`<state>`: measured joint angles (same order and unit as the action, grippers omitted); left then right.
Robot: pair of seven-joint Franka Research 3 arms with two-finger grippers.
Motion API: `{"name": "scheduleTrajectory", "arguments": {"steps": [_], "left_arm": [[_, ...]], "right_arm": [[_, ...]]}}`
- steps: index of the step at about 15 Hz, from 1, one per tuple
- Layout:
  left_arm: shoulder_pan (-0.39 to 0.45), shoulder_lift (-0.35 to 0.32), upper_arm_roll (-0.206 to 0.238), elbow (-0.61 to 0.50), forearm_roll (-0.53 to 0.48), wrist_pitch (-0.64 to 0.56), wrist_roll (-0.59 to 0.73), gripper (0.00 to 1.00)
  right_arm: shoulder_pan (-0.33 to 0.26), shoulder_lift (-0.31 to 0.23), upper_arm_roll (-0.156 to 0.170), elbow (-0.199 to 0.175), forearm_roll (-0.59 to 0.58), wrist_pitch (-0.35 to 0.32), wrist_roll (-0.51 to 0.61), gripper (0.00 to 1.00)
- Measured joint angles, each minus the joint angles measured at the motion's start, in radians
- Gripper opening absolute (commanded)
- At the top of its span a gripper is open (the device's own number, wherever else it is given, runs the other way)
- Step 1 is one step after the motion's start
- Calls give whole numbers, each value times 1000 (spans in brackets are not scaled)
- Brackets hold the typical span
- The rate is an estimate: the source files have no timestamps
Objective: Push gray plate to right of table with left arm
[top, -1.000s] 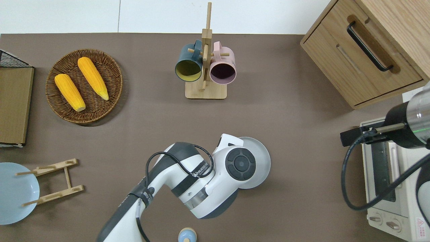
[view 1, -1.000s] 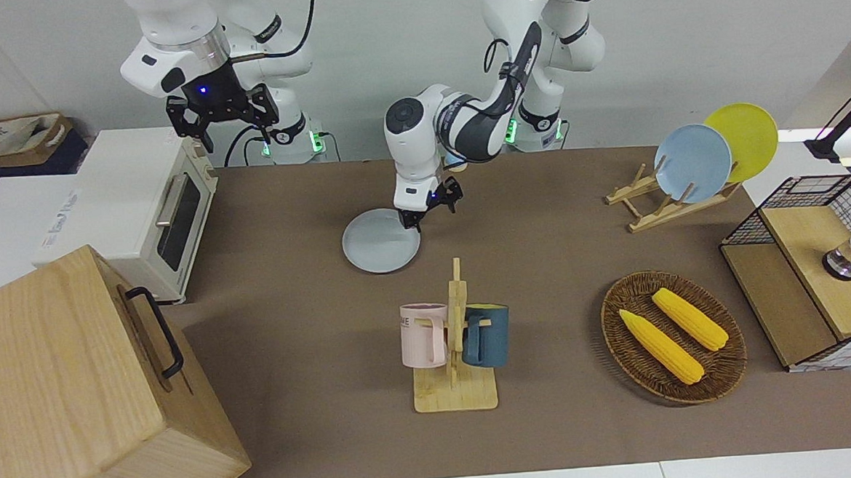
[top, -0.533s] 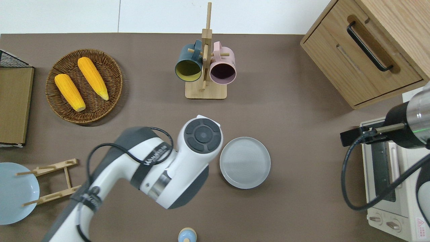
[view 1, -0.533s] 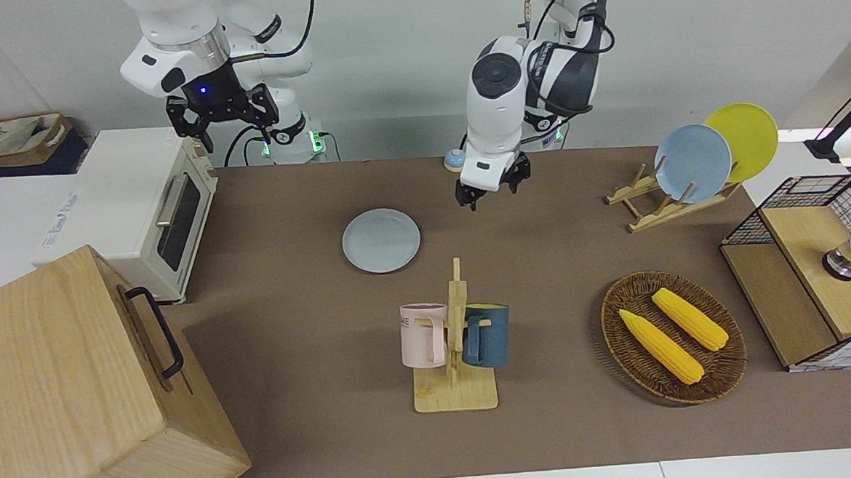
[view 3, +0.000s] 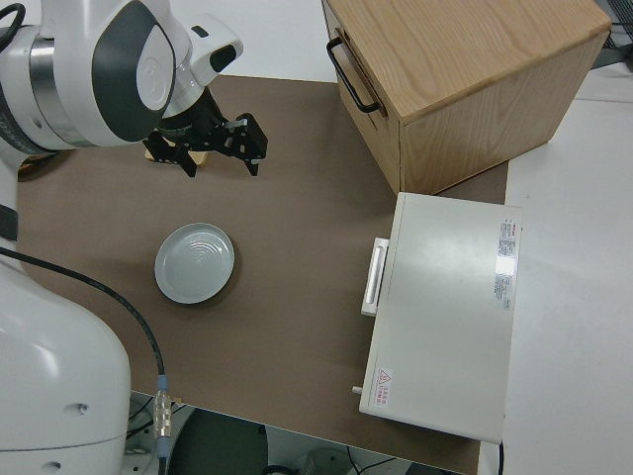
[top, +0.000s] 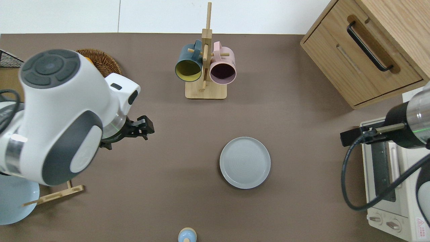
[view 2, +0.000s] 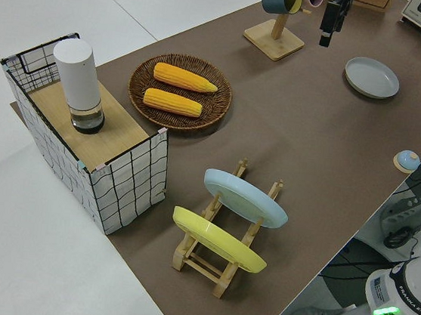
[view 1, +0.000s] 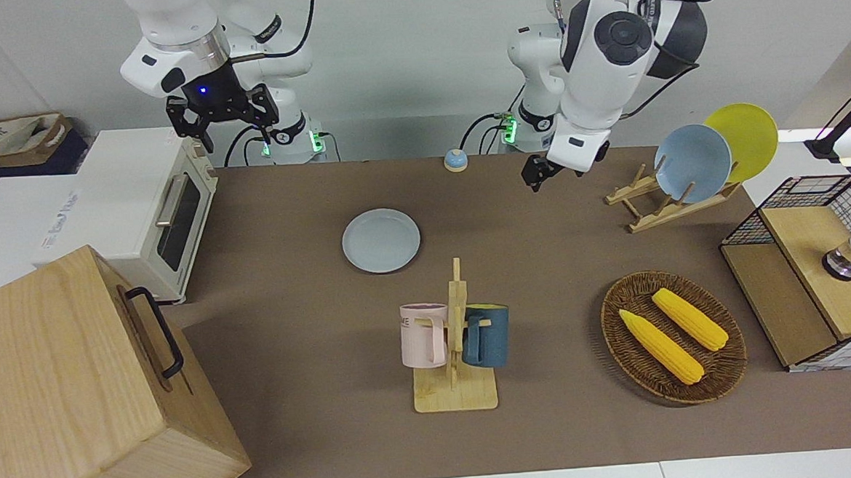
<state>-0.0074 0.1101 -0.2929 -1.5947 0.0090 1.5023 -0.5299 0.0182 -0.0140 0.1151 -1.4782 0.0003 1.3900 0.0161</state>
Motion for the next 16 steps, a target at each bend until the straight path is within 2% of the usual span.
{"name": "scheduleTrajectory", "arguments": {"steps": [7, 10, 16], "left_arm": [[146, -23, 0, 66, -21, -76, 213, 995], [179, -23, 0, 102, -22, -117, 238, 995], [186, -23, 1, 131, -20, -132, 245, 995]], "right_arm": [[0, 0, 0, 0, 0, 0, 0, 983], [0, 0, 0, 0, 0, 0, 0, 983], [0, 0, 0, 0, 0, 0, 0, 983]]}}
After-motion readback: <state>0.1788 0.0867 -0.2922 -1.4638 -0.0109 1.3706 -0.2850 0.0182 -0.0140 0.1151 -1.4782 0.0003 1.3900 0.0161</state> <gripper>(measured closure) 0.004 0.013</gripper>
